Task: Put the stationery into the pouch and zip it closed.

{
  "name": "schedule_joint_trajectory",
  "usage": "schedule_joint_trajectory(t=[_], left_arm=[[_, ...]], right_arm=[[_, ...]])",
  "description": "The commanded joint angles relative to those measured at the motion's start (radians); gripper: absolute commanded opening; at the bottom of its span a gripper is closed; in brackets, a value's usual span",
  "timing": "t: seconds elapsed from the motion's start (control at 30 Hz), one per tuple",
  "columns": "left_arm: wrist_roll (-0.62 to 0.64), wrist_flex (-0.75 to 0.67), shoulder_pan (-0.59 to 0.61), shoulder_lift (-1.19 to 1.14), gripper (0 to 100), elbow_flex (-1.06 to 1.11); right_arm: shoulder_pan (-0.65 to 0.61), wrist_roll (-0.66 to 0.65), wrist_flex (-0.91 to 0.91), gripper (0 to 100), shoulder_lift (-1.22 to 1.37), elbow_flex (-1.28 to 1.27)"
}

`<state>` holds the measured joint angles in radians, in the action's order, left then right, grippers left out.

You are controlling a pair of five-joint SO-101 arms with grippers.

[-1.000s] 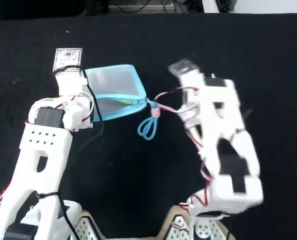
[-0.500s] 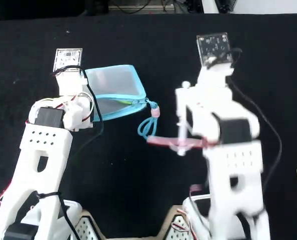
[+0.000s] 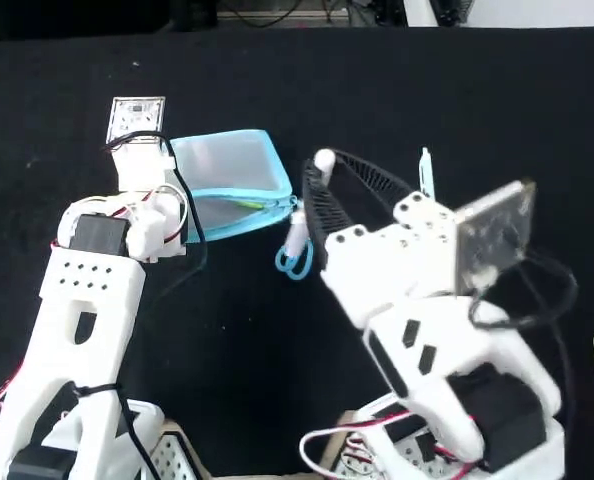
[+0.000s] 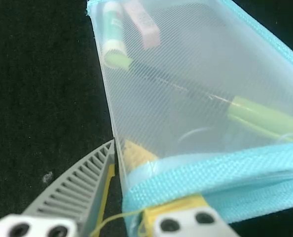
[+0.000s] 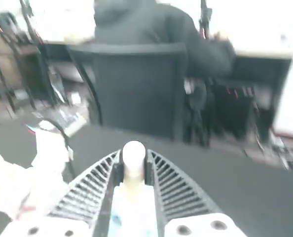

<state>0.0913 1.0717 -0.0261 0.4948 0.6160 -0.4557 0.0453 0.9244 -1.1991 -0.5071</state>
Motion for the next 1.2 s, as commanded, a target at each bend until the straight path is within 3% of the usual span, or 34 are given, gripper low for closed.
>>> schedule_joint_trajectory(t=[0.0,0.2,0.57,0.83,1.17], left_arm=[[0.014,-0.002,-0.002,-0.012,3,0.035],[0.014,-0.002,-0.002,-0.014,3,0.036],[0.014,-0.002,-0.002,-0.014,3,0.036],[0.014,-0.002,-0.002,-0.014,3,0.036],[0.014,-0.002,-0.002,-0.015,3,0.036]], right_arm=[[-0.046,0.000,-0.180,3.6,-0.054,-0.104],[-0.114,-0.002,-0.425,3.6,-0.148,-0.361],[-0.115,-0.002,-0.927,3.5,-0.259,-0.782],[-0.115,-0.002,-1.040,3.5,-0.266,-0.970],[-0.121,-0.002,-1.034,3.5,-0.266,-1.066]])
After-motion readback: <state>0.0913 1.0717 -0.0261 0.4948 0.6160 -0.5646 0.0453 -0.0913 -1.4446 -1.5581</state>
